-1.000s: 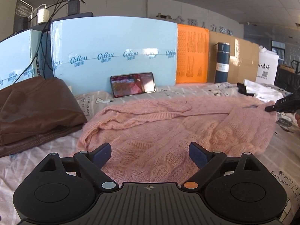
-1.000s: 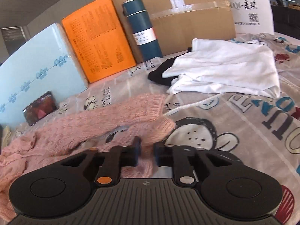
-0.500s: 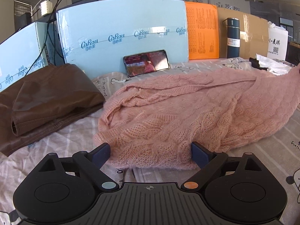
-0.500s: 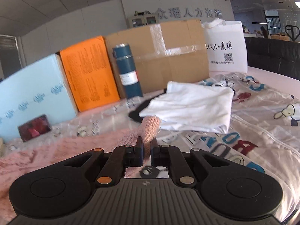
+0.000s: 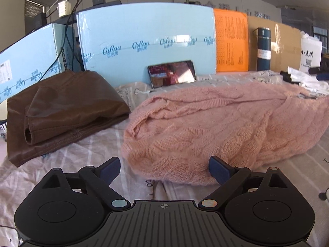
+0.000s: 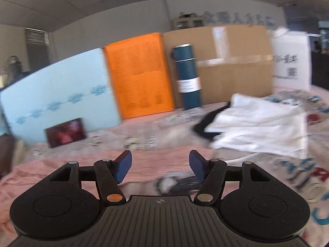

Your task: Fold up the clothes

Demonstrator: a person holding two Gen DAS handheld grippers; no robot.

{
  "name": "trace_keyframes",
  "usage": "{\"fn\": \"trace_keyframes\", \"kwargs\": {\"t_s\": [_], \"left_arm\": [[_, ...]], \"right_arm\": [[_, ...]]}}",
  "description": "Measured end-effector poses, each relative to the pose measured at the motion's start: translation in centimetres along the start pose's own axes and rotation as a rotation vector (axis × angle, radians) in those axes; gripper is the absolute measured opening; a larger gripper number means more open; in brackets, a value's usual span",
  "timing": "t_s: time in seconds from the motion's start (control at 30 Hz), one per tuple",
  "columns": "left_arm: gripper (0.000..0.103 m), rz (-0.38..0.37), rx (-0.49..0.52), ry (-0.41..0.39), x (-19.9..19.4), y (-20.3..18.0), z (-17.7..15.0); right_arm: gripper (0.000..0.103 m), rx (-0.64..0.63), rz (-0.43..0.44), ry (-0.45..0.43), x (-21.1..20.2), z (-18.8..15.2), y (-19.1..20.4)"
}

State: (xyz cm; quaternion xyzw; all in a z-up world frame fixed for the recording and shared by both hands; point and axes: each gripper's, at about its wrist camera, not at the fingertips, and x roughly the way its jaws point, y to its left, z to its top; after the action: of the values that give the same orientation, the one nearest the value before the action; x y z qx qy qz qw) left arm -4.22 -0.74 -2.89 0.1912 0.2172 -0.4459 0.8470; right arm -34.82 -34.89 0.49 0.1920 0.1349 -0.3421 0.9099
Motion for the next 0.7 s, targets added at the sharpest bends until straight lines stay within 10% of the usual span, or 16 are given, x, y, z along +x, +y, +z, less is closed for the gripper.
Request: {"fn": "trace_keyframes", "kwargs": {"t_s": [0.17, 0.33, 0.43, 0.7], "left_arm": [[0.100, 0.018, 0.005, -0.001, -0.6, 0.4, -0.6], [0.100, 0.045, -0.032, -0.045, -1.9, 1.5, -0.9], [0.100, 0.048, -0.058, -0.088, -2.4, 2.1, -0.7], [0.100, 0.017, -0.102, -0.204, -2.2, 2.1, 0.9]], "right_arm": [[0.060, -0.021, 0.394, 0.262, 6.8, -1.1, 8.4], [0.053, -0.187, 0.465, 0.420, 10.5, -4.2, 15.2], [0.014, -0.254, 0.496, 0.391, 9.7, -5.3, 16.0], [0.015, -0.174, 0.566, 0.231, 1.8, -2.8, 13.3]]}}
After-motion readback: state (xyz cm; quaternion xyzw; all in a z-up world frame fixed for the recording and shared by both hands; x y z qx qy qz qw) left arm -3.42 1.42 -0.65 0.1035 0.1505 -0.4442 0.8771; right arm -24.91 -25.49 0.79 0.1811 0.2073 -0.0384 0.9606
